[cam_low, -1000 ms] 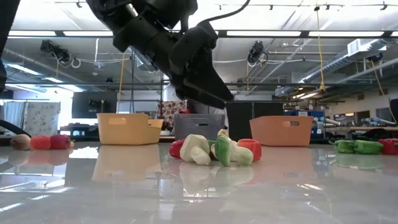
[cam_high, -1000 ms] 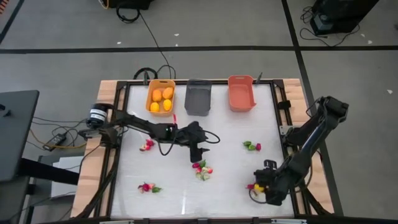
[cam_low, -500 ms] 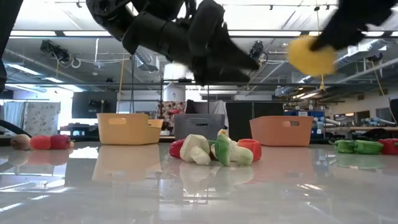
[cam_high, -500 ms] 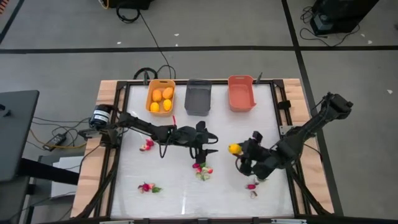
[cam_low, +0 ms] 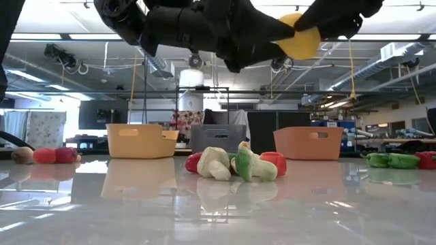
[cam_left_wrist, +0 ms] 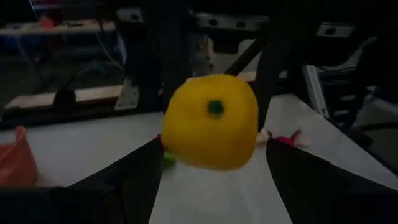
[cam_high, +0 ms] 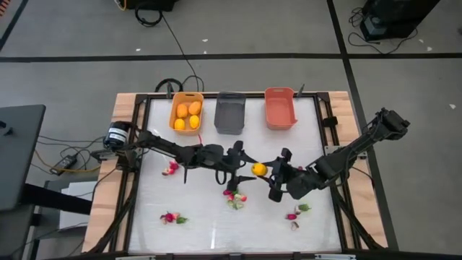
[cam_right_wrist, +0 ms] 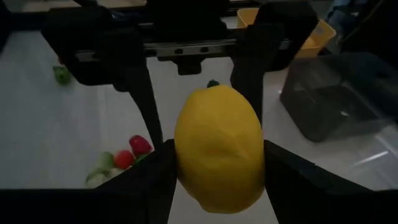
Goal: Sort produce into baskets
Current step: Put the yellow lemon into the yellow bin
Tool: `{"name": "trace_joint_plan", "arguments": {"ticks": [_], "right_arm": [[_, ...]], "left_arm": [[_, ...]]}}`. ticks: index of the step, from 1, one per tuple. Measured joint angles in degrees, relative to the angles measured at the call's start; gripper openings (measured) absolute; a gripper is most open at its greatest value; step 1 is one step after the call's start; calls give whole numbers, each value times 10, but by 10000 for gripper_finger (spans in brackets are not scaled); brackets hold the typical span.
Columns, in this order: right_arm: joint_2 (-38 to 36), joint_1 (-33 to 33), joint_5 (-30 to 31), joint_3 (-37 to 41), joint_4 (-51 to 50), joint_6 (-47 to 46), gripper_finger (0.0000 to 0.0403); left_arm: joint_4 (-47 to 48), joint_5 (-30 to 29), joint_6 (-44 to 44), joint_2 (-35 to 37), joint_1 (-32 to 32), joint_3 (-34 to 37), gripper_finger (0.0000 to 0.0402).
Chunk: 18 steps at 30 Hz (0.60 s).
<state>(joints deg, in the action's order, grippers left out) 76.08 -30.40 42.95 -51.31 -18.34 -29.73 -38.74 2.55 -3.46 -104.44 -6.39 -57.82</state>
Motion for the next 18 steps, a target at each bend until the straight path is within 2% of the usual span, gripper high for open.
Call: {"name": "trace_joint_plan", "arguments": {"ticks": [11, 18], "right_arm": [[0, 17, -40, 0, 61, 52, 229], [0, 17, -40, 0, 67, 60, 249]], "left_arm": [[-23, 10, -26, 0, 0, 0, 283], [-21, 10, -37, 0, 0, 0, 229]]}}
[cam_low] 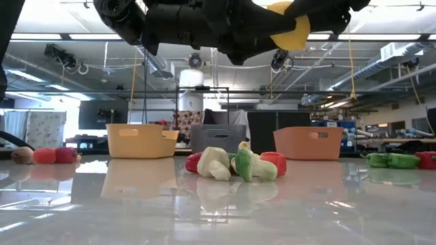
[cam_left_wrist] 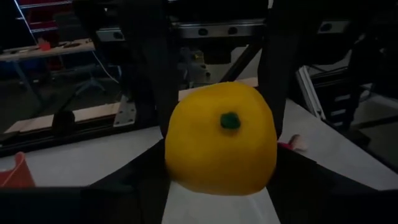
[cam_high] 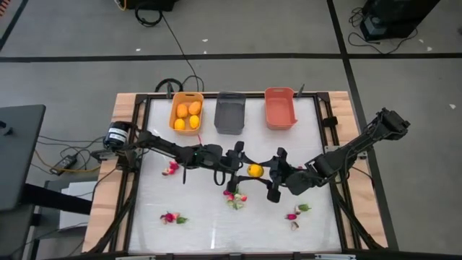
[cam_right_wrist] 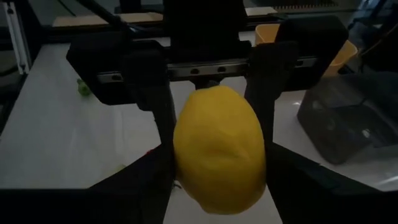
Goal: Sort produce into baskets
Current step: Put the yellow lemon into the yellow bin
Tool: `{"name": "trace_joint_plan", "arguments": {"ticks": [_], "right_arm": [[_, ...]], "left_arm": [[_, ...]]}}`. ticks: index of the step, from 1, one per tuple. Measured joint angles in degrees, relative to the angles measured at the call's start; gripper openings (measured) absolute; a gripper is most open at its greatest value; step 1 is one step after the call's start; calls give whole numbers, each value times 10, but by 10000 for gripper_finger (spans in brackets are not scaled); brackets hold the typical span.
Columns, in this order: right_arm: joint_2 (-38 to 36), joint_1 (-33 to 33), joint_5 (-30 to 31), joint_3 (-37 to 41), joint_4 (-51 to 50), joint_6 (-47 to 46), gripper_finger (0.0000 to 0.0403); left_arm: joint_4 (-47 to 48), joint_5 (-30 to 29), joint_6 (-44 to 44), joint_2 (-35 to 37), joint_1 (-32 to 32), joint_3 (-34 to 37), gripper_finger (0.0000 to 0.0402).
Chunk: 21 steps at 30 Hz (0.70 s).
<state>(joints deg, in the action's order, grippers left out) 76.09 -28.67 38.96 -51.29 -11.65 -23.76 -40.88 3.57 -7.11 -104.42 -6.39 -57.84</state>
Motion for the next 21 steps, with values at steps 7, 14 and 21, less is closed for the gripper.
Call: {"name": "trace_joint_plan", "arguments": {"ticks": [7, 14, 21], "right_arm": [[-18, -1, -24, 0, 33, 18, 286], [-88, -19, -7, 0, -31, -34, 290], [-97, -21, 19, 21, -185, -173, 278]], "left_arm": [[7, -1, 0, 0, 0, 0, 209], [129, -102, 2, 22, 11, 0, 213], [347, -137, 58, 110, 85, 0, 213]]}}
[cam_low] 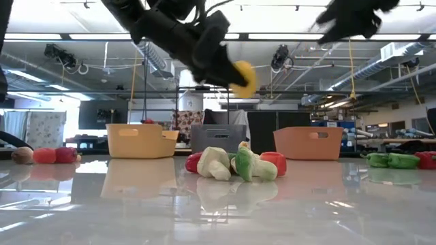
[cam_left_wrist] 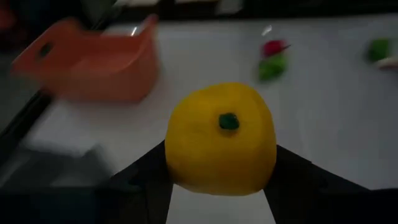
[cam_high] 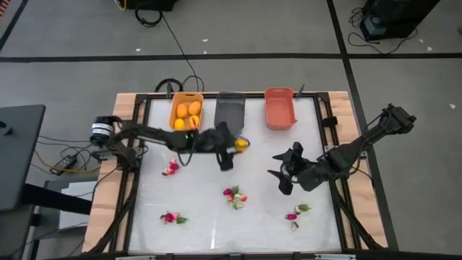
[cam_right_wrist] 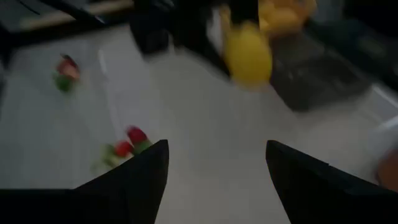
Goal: Sort produce into baskets
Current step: Put the yellow lemon into the yellow bin
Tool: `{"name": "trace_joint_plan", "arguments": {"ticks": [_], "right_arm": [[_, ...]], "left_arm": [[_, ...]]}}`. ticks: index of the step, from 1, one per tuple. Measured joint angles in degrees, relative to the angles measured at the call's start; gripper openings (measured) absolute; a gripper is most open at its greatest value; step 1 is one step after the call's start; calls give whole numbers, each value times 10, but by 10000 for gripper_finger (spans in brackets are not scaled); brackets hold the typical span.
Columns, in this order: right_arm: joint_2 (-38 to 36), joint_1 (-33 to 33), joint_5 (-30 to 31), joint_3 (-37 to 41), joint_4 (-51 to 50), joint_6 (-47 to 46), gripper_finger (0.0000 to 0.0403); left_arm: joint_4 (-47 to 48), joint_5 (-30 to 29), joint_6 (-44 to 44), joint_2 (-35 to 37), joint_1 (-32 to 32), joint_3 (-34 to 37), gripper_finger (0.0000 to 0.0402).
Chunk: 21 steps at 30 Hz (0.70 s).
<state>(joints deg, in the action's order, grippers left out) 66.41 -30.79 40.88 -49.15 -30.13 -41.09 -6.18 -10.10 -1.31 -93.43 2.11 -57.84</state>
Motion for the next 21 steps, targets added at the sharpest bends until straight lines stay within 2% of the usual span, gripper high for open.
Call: {"name": "trace_joint_plan", "arguments": {"ticks": [6, 12, 16, 21], "right_arm": [[0, -8, -5, 56, 30, -56, 272], [0, -22, -6, 89, 71, -64, 272], [0, -24, -3, 98, 87, -62, 271], [0, -24, -5, 105, 109, -45, 271]], "left_arm": [[165, -23, 7, 74, 91, 0, 214], [301, -23, 19, 130, 200, 0, 214], [385, -22, 15, 114, 256, 0, 214], [424, -20, 15, 67, 294, 0, 214]]}}
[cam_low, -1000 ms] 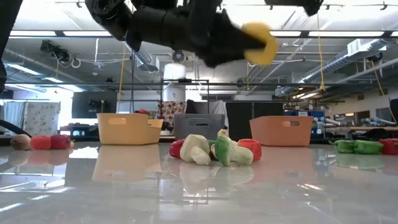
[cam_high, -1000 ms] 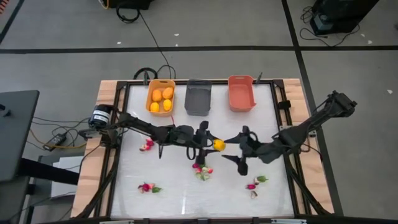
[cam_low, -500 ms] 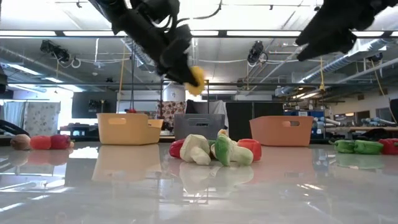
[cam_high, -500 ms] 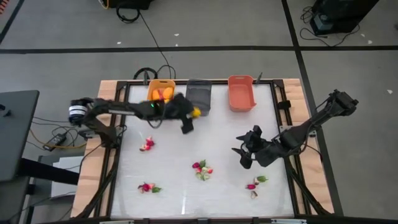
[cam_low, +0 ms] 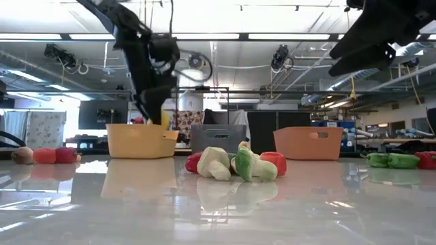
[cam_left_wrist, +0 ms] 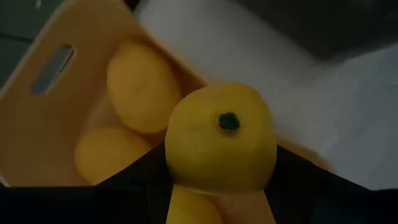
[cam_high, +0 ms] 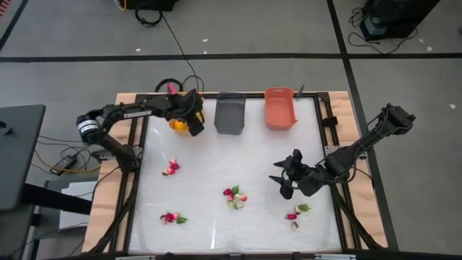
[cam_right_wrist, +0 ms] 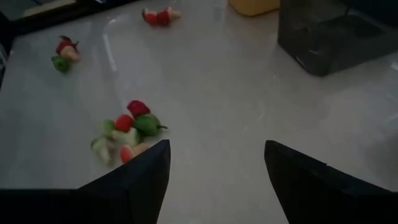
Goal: Sort produce into baskets
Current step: Put the yellow lemon into the yellow bin, then put the red chili pepper into the black bin
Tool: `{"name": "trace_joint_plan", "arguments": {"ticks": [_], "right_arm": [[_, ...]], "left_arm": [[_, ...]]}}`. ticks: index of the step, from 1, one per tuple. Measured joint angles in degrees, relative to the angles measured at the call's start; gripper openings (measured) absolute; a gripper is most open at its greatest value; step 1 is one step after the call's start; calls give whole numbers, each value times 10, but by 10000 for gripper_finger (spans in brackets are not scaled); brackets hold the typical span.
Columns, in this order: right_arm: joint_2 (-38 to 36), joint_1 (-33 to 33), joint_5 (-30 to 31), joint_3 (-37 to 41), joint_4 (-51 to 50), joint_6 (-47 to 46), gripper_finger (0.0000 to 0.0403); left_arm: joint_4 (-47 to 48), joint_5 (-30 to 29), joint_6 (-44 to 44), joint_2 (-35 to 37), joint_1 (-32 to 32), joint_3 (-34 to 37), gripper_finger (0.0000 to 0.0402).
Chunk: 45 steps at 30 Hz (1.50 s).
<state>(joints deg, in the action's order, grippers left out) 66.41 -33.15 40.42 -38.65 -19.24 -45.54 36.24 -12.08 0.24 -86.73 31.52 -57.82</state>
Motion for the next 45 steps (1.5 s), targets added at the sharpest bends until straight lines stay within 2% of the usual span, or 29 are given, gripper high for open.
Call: {"name": "trace_joint_plan", "arguments": {"ticks": [10, 16, 21, 28, 32, 38, 45], "right_arm": [[0, 0, -15, 0, 7, 2, 271], [0, 8, -15, 0, 11, 2, 271], [0, 19, -14, 0, 15, 7, 271], [0, 37, -15, 0, 20, 68, 271], [0, 52, -11, 0, 45, 98, 271], [5, 88, -22, 0, 70, 78, 271], [83, 125, -102, 0, 128, 103, 270]], "left_arm": [[10, 12, 0, -16, 19, -2, 223], [41, 12, 6, -19, 24, 2, 272], [43, -17, 2, -18, 25, 1, 306], [45, -17, -3, -16, 22, -16, 311], [26, -18, -11, 11, 14, -28, 312], [-8, -18, 2, 98, -33, -21, 312], [-116, 0, 54, 183, -147, 49, 312]]}}
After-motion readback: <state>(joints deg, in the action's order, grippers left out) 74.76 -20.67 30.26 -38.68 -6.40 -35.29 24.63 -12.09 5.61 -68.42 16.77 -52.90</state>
